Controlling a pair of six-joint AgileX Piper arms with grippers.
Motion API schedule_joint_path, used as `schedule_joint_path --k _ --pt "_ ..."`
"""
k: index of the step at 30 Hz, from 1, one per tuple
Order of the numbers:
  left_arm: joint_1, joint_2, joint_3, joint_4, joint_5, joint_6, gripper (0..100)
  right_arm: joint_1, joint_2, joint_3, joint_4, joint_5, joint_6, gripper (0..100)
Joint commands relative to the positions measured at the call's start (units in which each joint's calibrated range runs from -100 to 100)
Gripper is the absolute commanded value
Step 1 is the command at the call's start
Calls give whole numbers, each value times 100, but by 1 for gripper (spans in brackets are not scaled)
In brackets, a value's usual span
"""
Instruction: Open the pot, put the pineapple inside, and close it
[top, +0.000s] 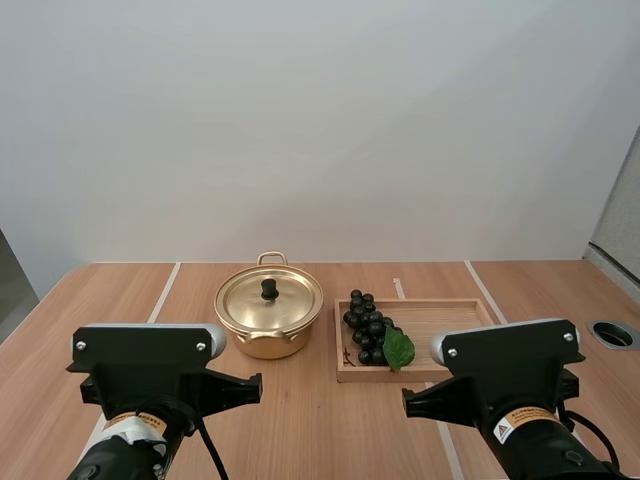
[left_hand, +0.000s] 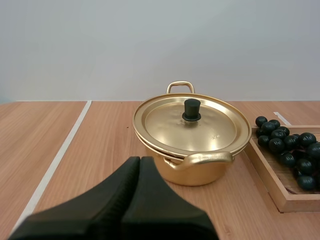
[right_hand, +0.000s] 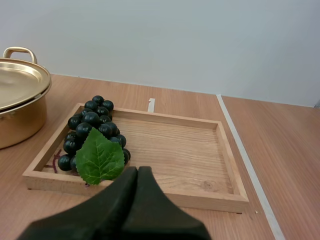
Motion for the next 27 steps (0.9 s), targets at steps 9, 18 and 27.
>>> schedule_joint_path --k 9,18,27 --pt "6 -33 13 31 -171 -41 0 7 -32 0 0 9 20 0" --pt "6 -33 13 31 -171 -41 0 22 -32 0 0 8 20 0" --pt "6 -33 13 31 -260 -41 0 22 -32 0 0 8 20 0"
